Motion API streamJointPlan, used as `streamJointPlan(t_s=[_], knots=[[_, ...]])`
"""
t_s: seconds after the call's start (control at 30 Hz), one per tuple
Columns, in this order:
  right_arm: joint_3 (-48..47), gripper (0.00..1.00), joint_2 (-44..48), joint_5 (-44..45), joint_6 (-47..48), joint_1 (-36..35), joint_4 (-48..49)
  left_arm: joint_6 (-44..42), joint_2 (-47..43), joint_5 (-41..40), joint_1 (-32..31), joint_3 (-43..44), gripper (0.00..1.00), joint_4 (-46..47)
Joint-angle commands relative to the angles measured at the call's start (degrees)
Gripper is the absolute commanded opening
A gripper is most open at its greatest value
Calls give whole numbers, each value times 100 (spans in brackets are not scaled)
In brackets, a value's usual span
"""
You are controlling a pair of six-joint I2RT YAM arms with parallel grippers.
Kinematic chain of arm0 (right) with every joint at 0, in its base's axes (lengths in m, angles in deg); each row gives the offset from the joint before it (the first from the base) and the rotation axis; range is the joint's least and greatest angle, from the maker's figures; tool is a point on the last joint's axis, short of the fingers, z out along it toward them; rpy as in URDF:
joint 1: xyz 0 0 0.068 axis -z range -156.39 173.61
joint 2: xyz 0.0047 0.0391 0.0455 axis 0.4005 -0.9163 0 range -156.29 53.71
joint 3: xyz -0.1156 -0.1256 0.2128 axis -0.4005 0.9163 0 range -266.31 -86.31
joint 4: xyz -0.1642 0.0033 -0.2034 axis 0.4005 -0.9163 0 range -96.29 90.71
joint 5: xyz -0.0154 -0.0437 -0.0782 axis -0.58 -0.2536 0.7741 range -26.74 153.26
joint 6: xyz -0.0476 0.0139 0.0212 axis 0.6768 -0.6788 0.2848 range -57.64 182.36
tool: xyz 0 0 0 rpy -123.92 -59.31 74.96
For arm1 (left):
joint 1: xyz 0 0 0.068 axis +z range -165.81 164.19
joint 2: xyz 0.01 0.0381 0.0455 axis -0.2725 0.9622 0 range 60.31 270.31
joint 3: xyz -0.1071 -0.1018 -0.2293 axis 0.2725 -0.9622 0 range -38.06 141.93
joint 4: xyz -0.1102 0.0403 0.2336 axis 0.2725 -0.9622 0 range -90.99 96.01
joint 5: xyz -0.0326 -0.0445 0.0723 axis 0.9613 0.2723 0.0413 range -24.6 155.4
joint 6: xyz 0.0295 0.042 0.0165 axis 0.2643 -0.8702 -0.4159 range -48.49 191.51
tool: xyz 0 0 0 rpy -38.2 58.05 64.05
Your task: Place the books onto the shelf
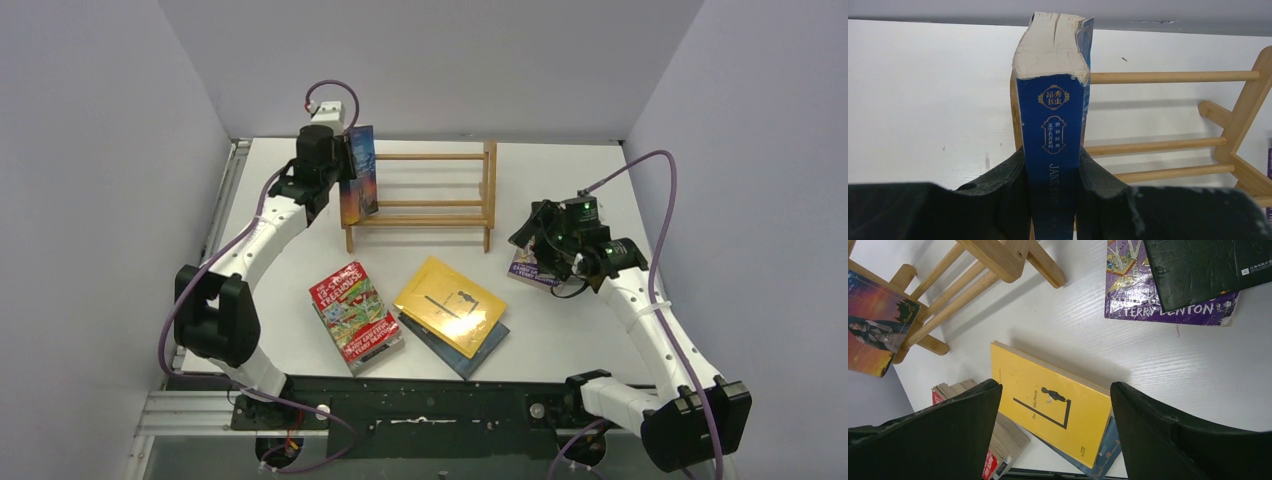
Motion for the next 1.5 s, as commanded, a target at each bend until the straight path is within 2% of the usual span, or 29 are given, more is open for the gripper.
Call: streamJointPlan(t_s=[0.0,0.1,0.33,0.57,0.63,0.8,1.03,1.17,1.33,1.47], knots=[[-150,82,-68,103,140,-22,282,-334,-165,-109,29,197,12,1158],[-145,82,-118,96,158,-21,308,-580,-195,-210,33,166,20,1060],[-110,82,-150,94,184,-24,337,-853,-359,-312,29,-91,51,1096],[-119,83,-118,65,249,-22,311,-631,-484,-356,32,-210,54,930],[-127,83,-105,35,315,-31,303,-499,-579,-432,33,-143,59,666],[-231,84,-155,-41,764,-31,266,45,-1069,-402,44,60,69,-563],[-562,87,-593,-416,1424,-151,84,1080,-2253,27,220,-217,76,-2272],[-784,88,-851,-294,1599,-930,140,1998,-3027,373,442,-761,80,-3333],[-1340,90,-1534,546,1596,-2693,309,2836,-3814,685,738,-1500,85,-4682],[-2050,90,-2602,858,1733,-3885,501,3198,-4279,1151,866,-2259,86,-4989]])
